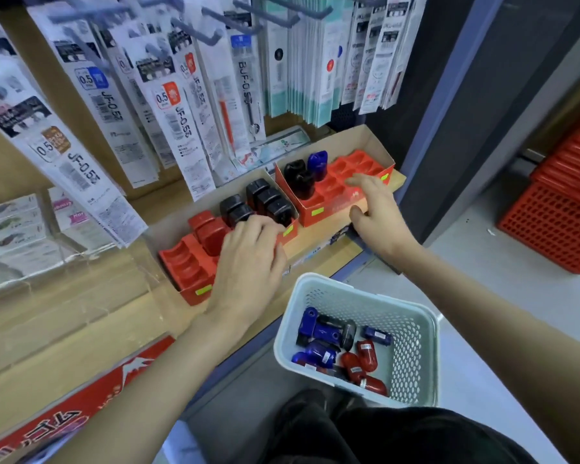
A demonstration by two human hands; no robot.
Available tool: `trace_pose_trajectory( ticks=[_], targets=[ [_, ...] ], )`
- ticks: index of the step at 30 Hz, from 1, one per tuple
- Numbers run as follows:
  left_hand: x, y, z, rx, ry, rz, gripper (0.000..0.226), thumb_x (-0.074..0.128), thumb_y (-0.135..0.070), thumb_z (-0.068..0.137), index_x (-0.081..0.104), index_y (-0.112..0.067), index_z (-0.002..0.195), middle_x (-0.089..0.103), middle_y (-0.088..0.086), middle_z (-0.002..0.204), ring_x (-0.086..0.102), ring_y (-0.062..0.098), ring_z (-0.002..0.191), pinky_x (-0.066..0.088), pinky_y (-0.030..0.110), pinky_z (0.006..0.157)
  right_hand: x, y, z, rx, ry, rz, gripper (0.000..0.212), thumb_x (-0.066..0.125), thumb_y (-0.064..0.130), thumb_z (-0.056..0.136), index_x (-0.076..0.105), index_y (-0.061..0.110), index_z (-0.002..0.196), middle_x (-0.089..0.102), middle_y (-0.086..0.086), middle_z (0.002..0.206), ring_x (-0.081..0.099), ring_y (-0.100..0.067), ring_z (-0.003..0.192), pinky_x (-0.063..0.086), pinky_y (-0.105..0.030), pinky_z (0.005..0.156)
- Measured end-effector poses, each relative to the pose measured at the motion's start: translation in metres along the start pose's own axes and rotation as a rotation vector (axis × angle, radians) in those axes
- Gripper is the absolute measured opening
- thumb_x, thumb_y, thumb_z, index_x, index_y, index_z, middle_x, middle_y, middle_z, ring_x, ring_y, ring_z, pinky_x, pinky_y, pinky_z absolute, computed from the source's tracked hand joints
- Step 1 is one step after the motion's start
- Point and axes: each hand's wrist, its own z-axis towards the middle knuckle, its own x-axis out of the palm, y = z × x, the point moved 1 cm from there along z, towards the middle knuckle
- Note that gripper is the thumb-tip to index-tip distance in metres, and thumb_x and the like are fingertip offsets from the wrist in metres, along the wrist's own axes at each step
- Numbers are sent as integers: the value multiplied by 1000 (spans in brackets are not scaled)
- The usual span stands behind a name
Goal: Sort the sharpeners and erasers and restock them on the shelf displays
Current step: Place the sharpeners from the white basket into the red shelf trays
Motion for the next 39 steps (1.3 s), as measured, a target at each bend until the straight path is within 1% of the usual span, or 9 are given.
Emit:
trace_pose_trajectory(
  ticks=[4, 8, 11, 16, 20, 25, 31, 35, 39],
  targets=[
    [49, -22, -22, 83, 489, -328, 21, 50, -17, 94, 59, -15, 112, 53, -8, 108, 54, 6, 91, 45, 26, 82, -7, -45, -58, 14, -17, -69, 21, 45, 2, 86, 64, 9, 92, 57, 0, 89, 46, -17, 88, 36, -23, 72],
    [132, -12, -44, -132, 926, -410, 21, 56, -18, 92, 58, -13, 113, 54, 2, 118, 56, 10, 93, 43, 13, 75, 28, -109, -108, 310, 462, -81, 14, 49, 9, 90, 60, 15, 96, 60, 1, 94, 54, -17, 88, 37, -25, 68],
    [184, -2, -56, -258, 1081, -404, 28, 59, -13, 91, 55, -8, 118, 53, 9, 125, 56, 16, 100, 43, 20, 78, 66, -159, -138, 510, 655, -77, 16, 50, 3, 88, 60, 11, 98, 59, -6, 98, 56, -23, 95, 43, -28, 74],
    [247, 10, -61, -319, 1136, -321, 47, 66, -15, 87, 47, -11, 130, 46, 9, 134, 51, 23, 116, 39, 23, 88, 118, -210, -166, 838, 717, 100, 49, 65, 9, 85, 44, 11, 130, 56, -9, 120, 57, -26, 109, 49, -30, 85],
    [282, 18, -74, -204, 1264, -103, 68, 70, -25, 82, 36, -20, 141, 37, 10, 137, 42, 27, 120, 35, 28, 95, 158, -230, -177, 928, 740, -13, 93, 76, 38, 75, 17, 22, 145, 32, -15, 137, 38, -37, 128, 33, -40, 109],
    [301, 24, -92, -112, 1226, 31, 65, 69, -25, 83, 37, -22, 140, 33, 2, 140, 29, 27, 124, 29, 34, 104, 181, -234, -173, 1001, 535, -28, 86, 78, 33, 74, 21, 14, 135, 28, -18, 135, 36, -38, 127, 33, -42, 109],
    [304, 28, -95, -64, 1173, 85, 51, 67, -31, 84, 49, -16, 129, 47, 6, 126, 36, 25, 116, 36, 34, 98, 187, -240, -173, 1026, 592, 120, 70, 78, 33, 74, 35, 12, 126, 48, -10, 120, 53, -24, 103, 47, -33, 84],
    [301, 29, -92, -241, 1139, -119, 52, 65, -28, 87, 47, -14, 134, 50, 8, 130, 45, 25, 117, 38, 31, 97, 185, -244, -177, 1030, 550, 216, 63, 78, 27, 74, 37, 13, 119, 58, -5, 111, 56, -19, 97, 43, -27, 75],
    [283, 29, -86, -455, 1104, -366, 51, 60, -26, 91, 40, -10, 135, 50, 2, 128, 50, 22, 118, 36, 21, 86, 174, -240, -176, 1011, 516, 333, 69, 86, 33, 60, 47, 9, 111, 67, -5, 98, 66, -19, 88, 56, -37, 80]
  ],
)
